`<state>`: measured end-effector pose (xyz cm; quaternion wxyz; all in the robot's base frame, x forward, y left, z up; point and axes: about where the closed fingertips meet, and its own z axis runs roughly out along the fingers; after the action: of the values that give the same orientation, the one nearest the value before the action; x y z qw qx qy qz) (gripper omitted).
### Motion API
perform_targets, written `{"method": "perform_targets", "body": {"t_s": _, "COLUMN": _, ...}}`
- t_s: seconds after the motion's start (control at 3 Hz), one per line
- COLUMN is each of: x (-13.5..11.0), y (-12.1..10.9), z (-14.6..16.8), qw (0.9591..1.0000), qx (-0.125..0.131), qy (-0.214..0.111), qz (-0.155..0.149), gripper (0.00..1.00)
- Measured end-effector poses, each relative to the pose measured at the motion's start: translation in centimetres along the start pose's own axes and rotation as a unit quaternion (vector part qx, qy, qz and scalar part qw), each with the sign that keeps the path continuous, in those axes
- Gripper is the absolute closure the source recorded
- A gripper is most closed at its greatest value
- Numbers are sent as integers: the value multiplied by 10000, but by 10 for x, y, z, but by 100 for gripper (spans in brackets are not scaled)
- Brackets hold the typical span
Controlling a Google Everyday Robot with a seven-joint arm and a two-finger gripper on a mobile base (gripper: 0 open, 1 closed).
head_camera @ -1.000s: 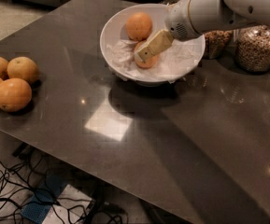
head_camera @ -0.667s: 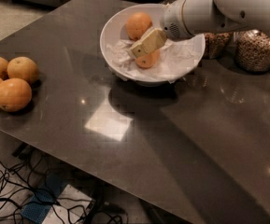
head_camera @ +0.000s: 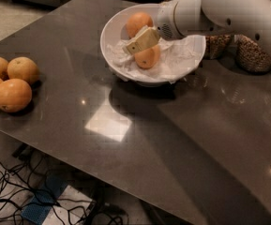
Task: Pick orange from white bowl
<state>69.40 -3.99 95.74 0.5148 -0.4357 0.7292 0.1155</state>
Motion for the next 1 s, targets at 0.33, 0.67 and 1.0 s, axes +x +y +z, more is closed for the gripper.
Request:
{"method": "perform_targets", "body": {"t_s": 0.33, "x": 5, "y": -9, "z": 10, "qw": 10000, "qx": 55, "qy": 5, "qz": 21, "gripper": 0}}
{"method": "perform_targets", "body": {"t_s": 0.67, "x": 9, "y": -15, "z": 16, "qw": 10000, "qx": 91, "qy": 9, "qz": 24, "gripper": 10}}
{"method": "perform_targets", "body": {"t_s": 1.0, "x": 10, "y": -17, "z": 19, "qw": 9999, "qx": 102, "qy": 4, "qz": 19, "gripper": 12}}
